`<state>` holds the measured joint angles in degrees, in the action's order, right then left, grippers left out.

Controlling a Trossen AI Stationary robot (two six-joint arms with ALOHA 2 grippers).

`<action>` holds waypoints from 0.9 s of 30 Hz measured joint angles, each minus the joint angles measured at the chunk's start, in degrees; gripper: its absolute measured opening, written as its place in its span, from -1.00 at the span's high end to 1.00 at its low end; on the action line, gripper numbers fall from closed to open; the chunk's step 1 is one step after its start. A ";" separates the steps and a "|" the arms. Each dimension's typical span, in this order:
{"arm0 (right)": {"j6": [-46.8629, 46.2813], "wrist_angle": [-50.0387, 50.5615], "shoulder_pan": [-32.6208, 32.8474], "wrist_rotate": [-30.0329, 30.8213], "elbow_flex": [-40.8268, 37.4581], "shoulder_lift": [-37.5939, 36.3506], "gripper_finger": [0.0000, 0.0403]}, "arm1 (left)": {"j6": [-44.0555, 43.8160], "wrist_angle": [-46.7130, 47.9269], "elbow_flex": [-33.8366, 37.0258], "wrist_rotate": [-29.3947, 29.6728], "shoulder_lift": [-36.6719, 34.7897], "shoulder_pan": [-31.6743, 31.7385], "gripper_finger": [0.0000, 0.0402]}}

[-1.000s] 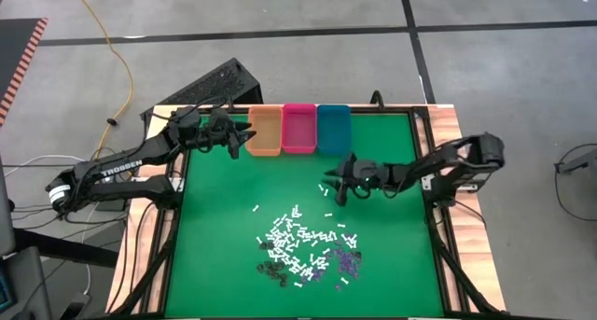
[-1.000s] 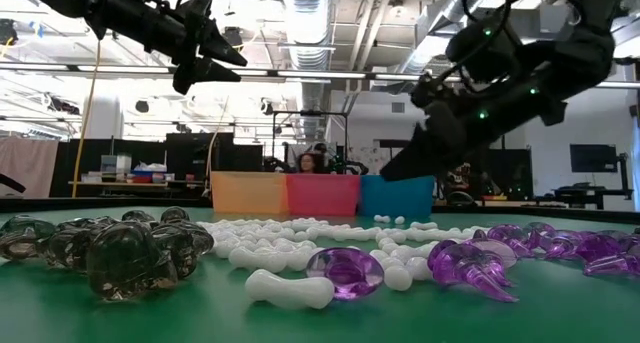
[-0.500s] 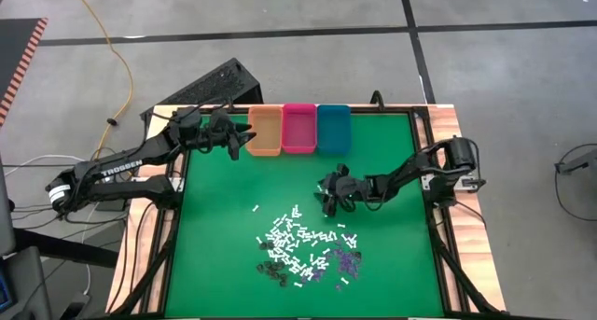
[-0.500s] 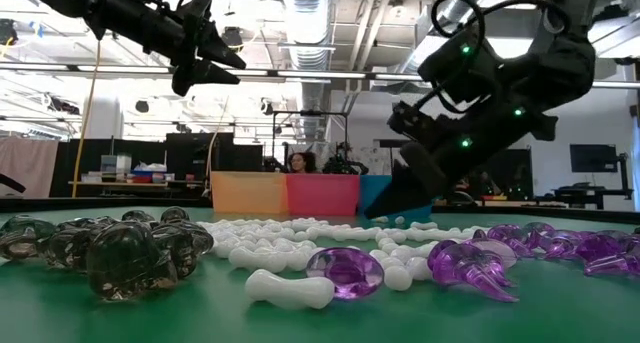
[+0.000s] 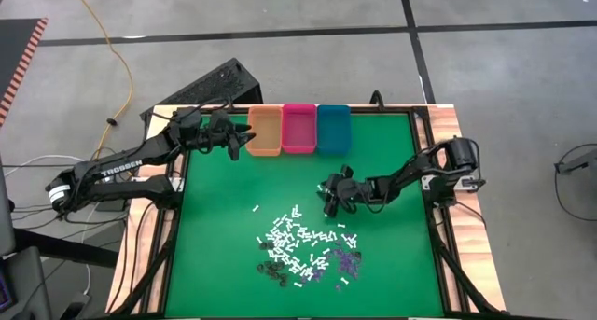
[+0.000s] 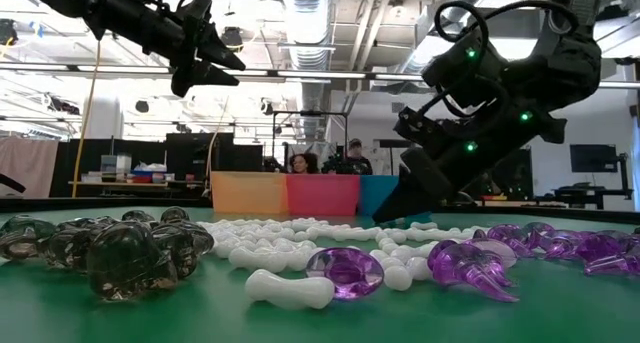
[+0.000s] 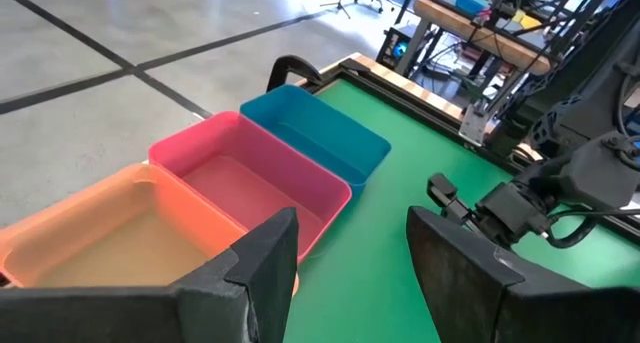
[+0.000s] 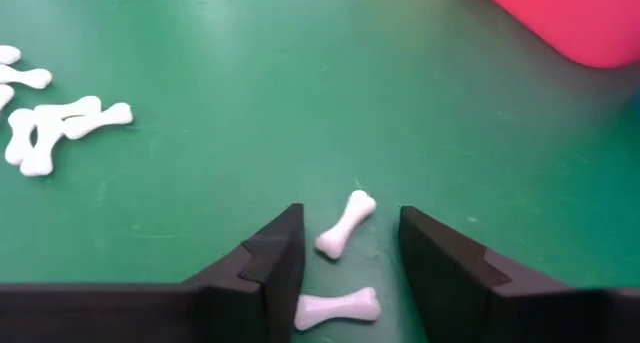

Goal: Sort Halloween decoration
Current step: Put the white bone toy into the blue bin

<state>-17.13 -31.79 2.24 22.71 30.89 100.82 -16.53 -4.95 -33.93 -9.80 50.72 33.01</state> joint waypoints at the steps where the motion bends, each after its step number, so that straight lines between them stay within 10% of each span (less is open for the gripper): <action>1: -0.23 0.33 -0.24 -0.01 0.01 -0.01 0.15 | -0.01 0.00 0.00 0.00 0.00 0.00 0.11; 12: -1.28 1.97 -0.74 0.21 0.00 0.00 0.72 | -0.07 -0.02 0.00 -0.02 0.00 0.00 0.11; 27: 3.14 3.74 -2.23 -0.32 1.57 -4.59 0.80 | -0.01 0.05 0.00 -0.07 -0.01 0.00 0.11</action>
<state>-13.99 -28.04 0.01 22.39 32.47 96.22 -16.53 -4.90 -33.93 -9.87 50.71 33.01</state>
